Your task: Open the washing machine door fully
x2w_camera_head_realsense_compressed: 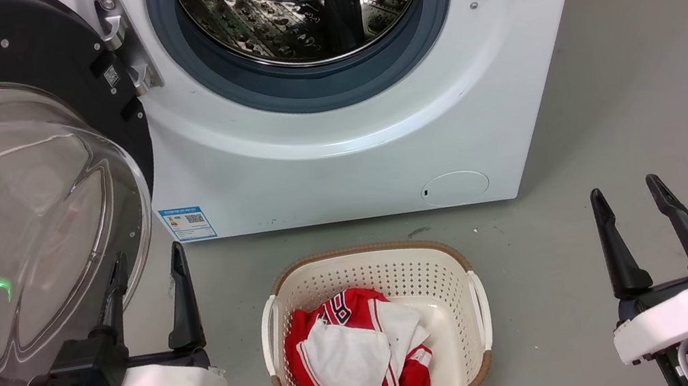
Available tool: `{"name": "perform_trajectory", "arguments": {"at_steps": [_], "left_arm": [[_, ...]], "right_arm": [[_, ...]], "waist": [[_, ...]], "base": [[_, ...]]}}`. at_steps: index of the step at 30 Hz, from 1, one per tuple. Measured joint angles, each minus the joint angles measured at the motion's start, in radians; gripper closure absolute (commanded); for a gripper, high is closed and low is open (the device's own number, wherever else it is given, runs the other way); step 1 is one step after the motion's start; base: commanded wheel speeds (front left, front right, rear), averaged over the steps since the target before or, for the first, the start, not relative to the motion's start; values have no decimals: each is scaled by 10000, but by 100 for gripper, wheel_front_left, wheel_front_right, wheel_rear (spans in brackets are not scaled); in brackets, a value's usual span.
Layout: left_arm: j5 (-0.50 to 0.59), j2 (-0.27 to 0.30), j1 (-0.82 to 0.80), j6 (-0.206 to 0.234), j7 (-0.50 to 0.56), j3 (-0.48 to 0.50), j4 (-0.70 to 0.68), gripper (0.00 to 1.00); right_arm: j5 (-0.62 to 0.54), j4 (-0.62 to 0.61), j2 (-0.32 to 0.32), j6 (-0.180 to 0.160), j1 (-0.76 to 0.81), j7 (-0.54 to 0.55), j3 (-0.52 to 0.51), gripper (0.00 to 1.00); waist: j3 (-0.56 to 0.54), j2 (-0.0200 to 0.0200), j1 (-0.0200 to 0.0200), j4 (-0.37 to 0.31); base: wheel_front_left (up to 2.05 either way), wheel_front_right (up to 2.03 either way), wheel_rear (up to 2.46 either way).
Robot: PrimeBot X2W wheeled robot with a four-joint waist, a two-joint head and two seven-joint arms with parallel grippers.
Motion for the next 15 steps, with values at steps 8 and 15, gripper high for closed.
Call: {"name": "perform_trajectory", "arguments": {"at_steps": [8,15], "left_arm": [[-42,40,0,-29,0,-33,29,0],[-31,42,1,-31,0,-38,19,0]], "right_arm": [[17,75,0,0,2,-59,-4,0],[77,105,0,0,17,-73,6,0]], "waist": [[-4,0,0,15],[-25,0,0,-1]], "base": [[0,0,0],[0,0,0]]}}
